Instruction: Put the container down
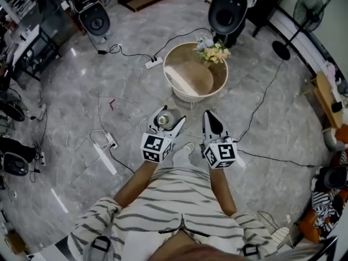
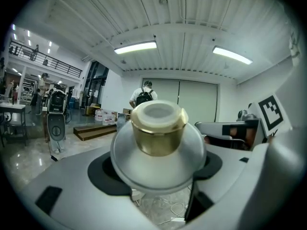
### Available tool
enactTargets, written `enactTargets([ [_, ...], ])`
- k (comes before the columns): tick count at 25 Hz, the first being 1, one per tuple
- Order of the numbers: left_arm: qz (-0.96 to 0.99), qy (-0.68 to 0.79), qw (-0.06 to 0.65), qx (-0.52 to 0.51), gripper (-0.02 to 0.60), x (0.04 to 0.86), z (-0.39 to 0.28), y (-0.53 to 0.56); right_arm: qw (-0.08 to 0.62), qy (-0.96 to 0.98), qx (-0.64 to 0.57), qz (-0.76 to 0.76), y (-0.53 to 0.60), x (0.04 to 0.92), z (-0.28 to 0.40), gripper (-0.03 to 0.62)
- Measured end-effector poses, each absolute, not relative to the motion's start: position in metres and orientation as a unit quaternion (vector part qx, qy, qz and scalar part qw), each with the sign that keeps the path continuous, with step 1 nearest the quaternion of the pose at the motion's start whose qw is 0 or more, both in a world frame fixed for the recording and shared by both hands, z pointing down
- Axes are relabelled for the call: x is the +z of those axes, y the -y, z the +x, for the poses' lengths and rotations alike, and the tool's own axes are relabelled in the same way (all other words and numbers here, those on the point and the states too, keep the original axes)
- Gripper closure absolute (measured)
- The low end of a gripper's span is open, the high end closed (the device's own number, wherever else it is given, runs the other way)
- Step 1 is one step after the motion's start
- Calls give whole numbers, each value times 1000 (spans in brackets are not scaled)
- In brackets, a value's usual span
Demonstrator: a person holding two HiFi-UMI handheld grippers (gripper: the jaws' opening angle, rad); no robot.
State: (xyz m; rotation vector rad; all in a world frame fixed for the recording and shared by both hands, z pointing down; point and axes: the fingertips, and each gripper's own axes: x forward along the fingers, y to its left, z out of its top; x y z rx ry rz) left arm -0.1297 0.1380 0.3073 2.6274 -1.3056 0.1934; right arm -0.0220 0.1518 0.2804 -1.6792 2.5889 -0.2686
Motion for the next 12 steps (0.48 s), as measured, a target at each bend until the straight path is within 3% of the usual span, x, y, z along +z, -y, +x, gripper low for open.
enactTargets([
  [12,889,439,97,85,250,306,-81,-40,29,-823,-108,-557,-47,284,41,583],
])
